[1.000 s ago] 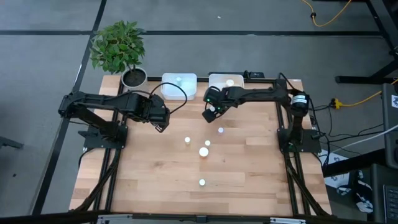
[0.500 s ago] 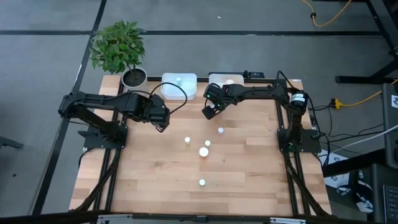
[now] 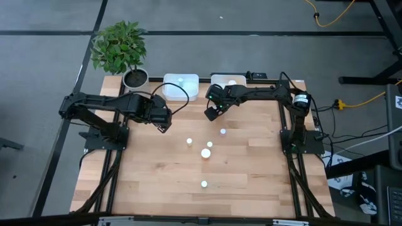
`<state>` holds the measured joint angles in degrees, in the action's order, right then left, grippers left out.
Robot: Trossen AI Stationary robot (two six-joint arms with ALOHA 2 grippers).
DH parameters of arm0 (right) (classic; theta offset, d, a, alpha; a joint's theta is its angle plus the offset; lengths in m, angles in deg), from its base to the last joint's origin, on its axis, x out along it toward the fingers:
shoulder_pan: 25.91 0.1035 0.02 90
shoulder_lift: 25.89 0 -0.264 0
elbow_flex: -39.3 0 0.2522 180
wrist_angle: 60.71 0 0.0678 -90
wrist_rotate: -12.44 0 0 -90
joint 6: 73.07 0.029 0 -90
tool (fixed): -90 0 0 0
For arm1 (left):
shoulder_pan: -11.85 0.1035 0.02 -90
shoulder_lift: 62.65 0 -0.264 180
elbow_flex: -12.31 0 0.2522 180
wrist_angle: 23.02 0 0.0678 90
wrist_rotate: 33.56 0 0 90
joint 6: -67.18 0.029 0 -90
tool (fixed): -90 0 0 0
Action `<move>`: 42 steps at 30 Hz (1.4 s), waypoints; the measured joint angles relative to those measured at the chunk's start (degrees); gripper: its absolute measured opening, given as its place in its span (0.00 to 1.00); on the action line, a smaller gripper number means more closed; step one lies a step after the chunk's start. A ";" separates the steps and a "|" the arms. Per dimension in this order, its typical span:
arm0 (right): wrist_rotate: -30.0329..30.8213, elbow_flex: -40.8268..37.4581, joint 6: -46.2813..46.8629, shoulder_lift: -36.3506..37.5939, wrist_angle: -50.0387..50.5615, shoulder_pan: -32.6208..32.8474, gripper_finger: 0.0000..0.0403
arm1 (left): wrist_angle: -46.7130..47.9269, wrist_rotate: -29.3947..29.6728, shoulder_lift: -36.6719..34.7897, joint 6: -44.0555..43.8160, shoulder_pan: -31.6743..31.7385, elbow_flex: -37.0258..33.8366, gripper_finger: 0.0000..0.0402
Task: Pick and place medicine bottles into bin by pill shape (circle, oval)
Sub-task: Put the top orange capsule bottle into the right white bin
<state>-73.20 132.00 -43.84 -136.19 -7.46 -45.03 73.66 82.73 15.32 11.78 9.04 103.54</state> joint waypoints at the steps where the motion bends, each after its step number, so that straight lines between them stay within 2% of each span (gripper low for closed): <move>1: 0.02 0.00 0.02 0.00 0.00 -0.02 0.69 | 0.00 0.02 0.00 0.00 0.00 0.00 0.36; 9: 0.00 0.00 -3.89 0.22 0.09 0.00 0.52 | 0.00 0.08 0.00 0.01 0.00 0.00 0.36; 13: -0.08 0.22 -4.79 2.64 2.78 -0.01 0.52 | 0.00 0.08 0.00 0.00 0.00 0.00 0.36; 16: -0.24 1.87 -6.09 5.39 8.37 -0.15 0.53 | -0.02 0.08 0.00 -0.07 0.00 0.00 0.36; 20: 3.84 5.08 -7.62 9.42 14.53 -0.75 0.56 | -0.16 0.08 0.00 -0.15 0.00 0.00 0.36; 27: 7.80 7.34 -10.09 14.08 13.04 -5.09 0.52 | -0.50 0.08 0.00 -0.15 0.00 0.00 0.36; 33: 1.57 7.15 -10.23 11.93 7.66 -11.64 0.55 | -1.25 0.06 0.02 -0.13 0.00 0.00 0.36; 42: 0.94 7.02 -13.36 4.10 0.67 -13.81 0.54 | -1.22 0.17 0.02 -0.02 0.00 0.00 0.36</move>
<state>-72.26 139.02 -57.20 -132.09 -6.79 -58.84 72.43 82.90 15.34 11.76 9.04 103.54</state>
